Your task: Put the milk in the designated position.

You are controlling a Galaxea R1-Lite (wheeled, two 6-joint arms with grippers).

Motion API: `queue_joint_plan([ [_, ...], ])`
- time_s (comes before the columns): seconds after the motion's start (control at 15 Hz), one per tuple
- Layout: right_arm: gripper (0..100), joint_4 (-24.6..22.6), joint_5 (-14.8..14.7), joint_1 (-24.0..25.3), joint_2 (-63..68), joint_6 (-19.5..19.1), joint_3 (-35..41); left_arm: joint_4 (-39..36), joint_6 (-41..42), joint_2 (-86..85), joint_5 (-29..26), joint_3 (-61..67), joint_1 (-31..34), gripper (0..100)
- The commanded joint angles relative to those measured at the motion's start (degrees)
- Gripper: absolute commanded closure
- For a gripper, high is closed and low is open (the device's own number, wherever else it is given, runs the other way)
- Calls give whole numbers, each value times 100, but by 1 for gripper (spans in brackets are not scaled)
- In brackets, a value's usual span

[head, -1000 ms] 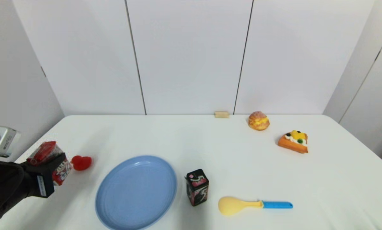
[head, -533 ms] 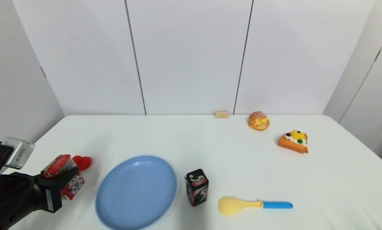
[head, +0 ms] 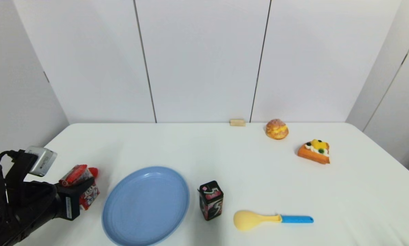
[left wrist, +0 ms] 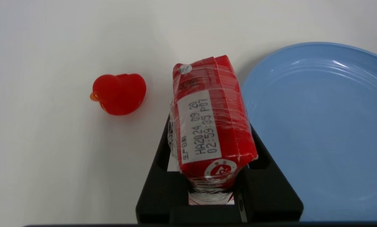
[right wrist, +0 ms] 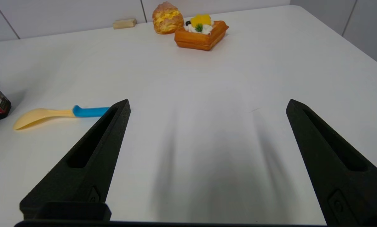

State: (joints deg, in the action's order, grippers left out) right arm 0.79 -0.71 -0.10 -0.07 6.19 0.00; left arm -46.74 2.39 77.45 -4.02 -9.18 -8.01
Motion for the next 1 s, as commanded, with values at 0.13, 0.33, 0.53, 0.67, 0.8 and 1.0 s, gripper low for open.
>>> queue_joint_plan([
  [0.13, 0, 0, 0, 1, 7, 5, 0, -160, 25, 368, 7, 4, 1, 0],
  [0.33, 0, 0, 0, 1, 7, 5, 0, -151, 25, 359, 7, -5, 1, 0],
  [0.53, 0, 0, 0, 1, 7, 5, 0, -169, 34, 192, 24, -49, 10, 0],
  [0.67, 0, 0, 0, -8, 7, 5, 0, -116, 34, -125, 33, -110, 10, 0],
  [0.8, 0, 0, 0, 1, 7, 5, 0, -72, 69, -476, 7, -260, 10, 0],
  [1.0, 0, 0, 0, 1, 7, 5, 0, 587, 69, -1250, 191, -594, 10, 0],
])
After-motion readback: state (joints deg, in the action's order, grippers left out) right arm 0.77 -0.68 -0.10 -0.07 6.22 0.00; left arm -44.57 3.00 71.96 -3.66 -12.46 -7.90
